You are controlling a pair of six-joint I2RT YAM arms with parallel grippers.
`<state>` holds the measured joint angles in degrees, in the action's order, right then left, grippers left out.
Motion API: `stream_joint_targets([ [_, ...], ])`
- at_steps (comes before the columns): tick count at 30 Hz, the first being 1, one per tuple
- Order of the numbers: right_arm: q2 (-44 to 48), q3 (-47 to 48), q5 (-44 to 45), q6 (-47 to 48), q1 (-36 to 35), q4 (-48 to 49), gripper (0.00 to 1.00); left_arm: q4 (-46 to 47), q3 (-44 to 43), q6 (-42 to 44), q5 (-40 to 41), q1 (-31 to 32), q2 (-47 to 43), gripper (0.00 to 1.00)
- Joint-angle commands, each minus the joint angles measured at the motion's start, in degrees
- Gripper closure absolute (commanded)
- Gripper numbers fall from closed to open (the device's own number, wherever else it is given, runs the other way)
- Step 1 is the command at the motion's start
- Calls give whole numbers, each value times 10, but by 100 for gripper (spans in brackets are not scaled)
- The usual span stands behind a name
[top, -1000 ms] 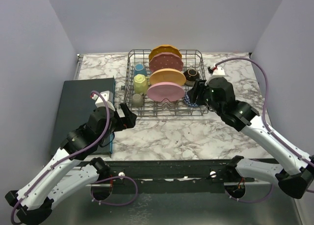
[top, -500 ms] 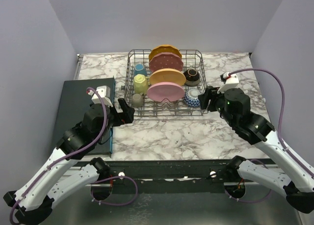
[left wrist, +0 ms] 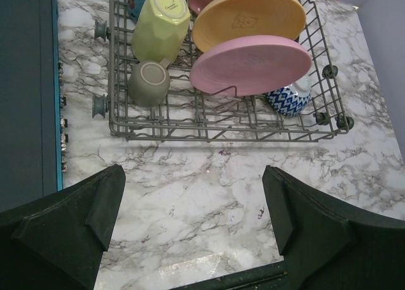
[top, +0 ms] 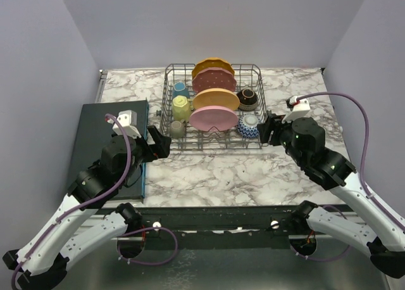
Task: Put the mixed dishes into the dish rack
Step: Reset both arms
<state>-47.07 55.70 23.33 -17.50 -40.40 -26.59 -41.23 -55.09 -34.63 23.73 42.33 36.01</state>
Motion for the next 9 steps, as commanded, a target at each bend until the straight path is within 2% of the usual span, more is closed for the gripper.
stream_joint_targets([
  [1,7,-5,13,8,1,9,37,10,-7,-3,20,-4,-8,1],
  [5,9,-8,13,8,1,10,37,17,0,15,13,-4,-5,1],
  [9,10,-10,12,8,2,14,36,5,-5,-6,27,-4,14,1],
])
